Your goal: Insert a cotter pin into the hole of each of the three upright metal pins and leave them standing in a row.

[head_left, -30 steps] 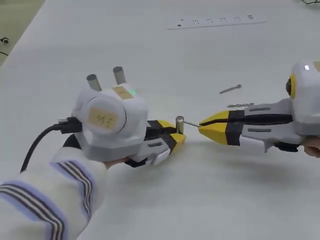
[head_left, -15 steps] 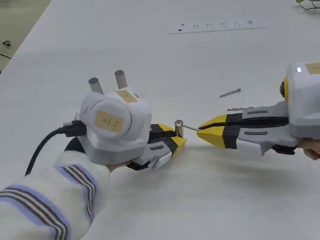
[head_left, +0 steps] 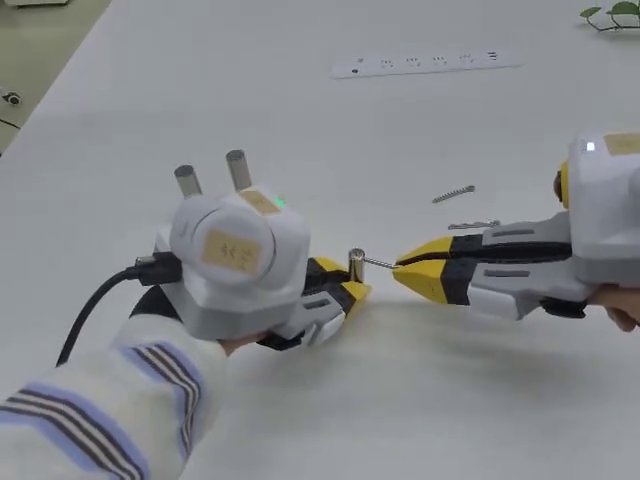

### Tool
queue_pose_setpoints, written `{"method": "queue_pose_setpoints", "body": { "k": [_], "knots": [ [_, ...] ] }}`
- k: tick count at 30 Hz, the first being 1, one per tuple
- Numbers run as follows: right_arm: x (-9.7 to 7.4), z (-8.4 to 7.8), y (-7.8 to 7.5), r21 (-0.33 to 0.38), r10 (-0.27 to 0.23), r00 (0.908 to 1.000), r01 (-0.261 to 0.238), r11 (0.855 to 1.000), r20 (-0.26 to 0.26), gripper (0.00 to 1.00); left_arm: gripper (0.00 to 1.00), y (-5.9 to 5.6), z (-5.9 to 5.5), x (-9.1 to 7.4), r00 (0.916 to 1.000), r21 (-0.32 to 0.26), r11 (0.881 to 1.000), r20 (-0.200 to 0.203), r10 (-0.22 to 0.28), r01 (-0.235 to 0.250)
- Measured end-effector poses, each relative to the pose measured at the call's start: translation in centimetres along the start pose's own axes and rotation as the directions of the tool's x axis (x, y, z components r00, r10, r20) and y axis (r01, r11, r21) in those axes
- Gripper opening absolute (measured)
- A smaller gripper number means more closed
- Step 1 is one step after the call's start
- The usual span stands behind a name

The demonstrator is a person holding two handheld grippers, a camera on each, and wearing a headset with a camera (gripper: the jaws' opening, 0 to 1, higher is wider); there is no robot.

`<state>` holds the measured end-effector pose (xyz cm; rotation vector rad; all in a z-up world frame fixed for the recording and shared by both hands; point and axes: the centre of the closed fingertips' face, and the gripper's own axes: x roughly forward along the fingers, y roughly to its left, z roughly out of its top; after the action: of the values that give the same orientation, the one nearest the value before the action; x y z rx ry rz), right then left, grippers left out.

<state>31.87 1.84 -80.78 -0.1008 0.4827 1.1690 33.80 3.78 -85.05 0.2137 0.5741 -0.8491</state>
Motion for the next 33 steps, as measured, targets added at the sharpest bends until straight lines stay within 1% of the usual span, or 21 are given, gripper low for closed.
{"method": "queue_pose_setpoints", "body": {
  "k": [2, 9, 10, 12, 18, 23, 29, 31, 32, 33],
  "knots": [
    [-0.02, -0.01, 0.13, 0.011, 0.006, 1.0, -0.006, 1.0, 0.002, 0.04, 0.07, -0.08, 0.0, 0.02, 1.0, -0.009, 1.0, 0.0, -0.004, 0.004],
    [0.12, -0.21, -0.05, -0.016, -0.014, 0.9998, 0.014, 1.0, -0.012, 0.04, 0.07, -0.08, 0.07, 0.14, 0.9999, -0.015, 1.0, -0.01, 0.01, -0.01],
    [0.15, -0.25, -0.04, -0.013, -0.013, 0.9998, 0.013, 1.0, -0.013, 0.04, 0.07, -0.09, 0.08, 0.14, 0.9999, -0.013, 1.0, -0.012, 0.011, -0.012],
    [0.25, -0.23, 0.1, 0.022, -0.007, 1.0, 0.007, 1.0, -0.005, 0.04, 0.07, -0.09, 0.06, 0.13, 0.9998, 0.006, 1.0, -0.014, 0.014, -0.014],
    [0.14, -0.2, 0.04, 0.015, -0.016, 0.9998, 0.016, 1.0, -0.01, 0.04, 0.07, -0.14, 0.08, 0.2, 0.9995, 0.019, 1.0, -0.021, 0.025, -0.024],
    [-0.09, -0.09, -0.08, 0.01, -0.026, 0.9996, 0.027, 1.0, -0.011, 0.04, 0.07, -0.26, 0.09, 0.28, 0.9993, 0.032, 0.999, -0.028, 0.024, -0.023],
    [0.12, -0.09, 0.06, -0.005, -0.038, 0.9992, 0.038, 0.999, -0.011, 0.04, 0.07, -0.21, 0.07, 0.31, 0.999, 0.019, 0.999, -0.032, 0.03, -0.03],
    [0.21, -0.18, 0.34, 0.015, -0.028, 0.9995, 0.028, 0.999, -0.012, 0.04, 0.07, -0.38, 0.04, 0.33, 0.9991, 0.034, 0.999, -0.032, 0.029, -0.028],
    [0.24, -0.15, 0.32, 0.014, -0.029, 0.9995, 0.029, 0.999, -0.011, 0.04, 0.07, -0.47, 0.04, 0.36, 0.9991, 0.051, 0.998, -0.032, 0.027, -0.025],
    [0.32, -0.16, 0.27, 0.008, -0.035, 0.9993, 0.035, 0.999, -0.012, 0.04, 0.07, -0.52, 0.03, 0.38, 0.999, 0.051, 0.998, -0.034, 0.027, -0.026]
  ]
}}
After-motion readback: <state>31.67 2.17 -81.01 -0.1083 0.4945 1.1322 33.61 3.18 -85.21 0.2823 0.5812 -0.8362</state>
